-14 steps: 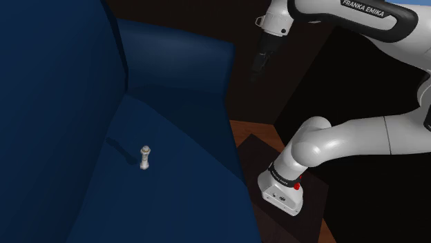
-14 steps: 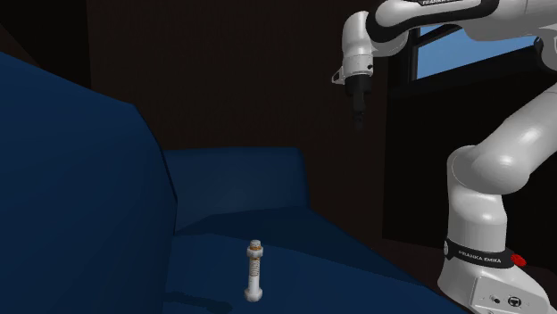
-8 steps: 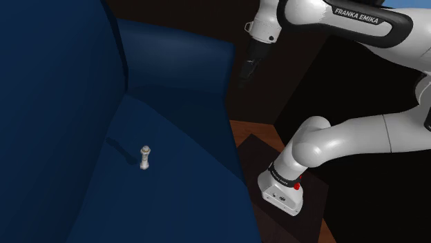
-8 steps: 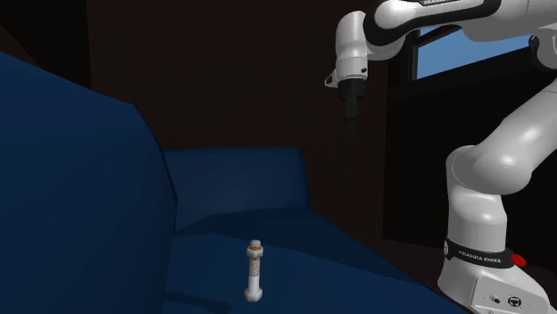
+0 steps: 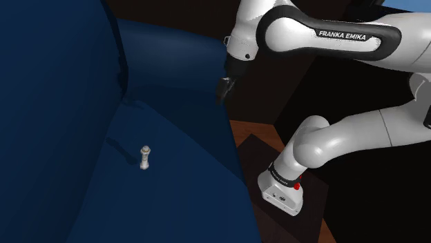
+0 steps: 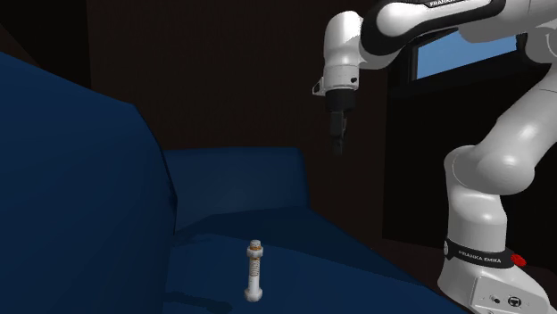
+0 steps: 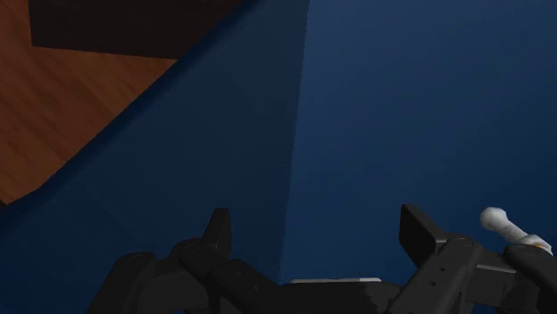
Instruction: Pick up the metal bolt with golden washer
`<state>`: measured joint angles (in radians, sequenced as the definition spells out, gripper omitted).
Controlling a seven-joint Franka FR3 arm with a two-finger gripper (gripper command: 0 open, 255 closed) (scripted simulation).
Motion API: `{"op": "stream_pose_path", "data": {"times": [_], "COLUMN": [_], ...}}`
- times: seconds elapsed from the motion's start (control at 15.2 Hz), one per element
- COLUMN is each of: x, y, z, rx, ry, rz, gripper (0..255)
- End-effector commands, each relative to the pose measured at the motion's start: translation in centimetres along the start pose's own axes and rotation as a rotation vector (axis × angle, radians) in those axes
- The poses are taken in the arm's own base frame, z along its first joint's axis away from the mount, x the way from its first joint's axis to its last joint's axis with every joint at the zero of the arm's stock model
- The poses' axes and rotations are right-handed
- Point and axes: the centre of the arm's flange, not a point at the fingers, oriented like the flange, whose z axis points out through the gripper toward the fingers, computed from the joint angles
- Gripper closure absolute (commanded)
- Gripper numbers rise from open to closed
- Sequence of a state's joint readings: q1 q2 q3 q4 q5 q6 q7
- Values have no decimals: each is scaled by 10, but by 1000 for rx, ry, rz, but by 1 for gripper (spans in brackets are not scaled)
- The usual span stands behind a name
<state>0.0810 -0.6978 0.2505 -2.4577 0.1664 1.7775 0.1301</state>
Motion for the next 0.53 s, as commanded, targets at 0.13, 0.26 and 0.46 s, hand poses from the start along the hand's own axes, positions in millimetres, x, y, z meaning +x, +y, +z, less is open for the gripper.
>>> {"op": "stream_pose_path", "data": {"times": [0.13,0.26,0.46], "x": [17,25,37], "y": [-44,-67,-100], "z": [25,37,55], "rx": [-6,-10,-16], "ry": [16,24,35], "rz": [12,17,24], "gripper": [0,0,0]}}
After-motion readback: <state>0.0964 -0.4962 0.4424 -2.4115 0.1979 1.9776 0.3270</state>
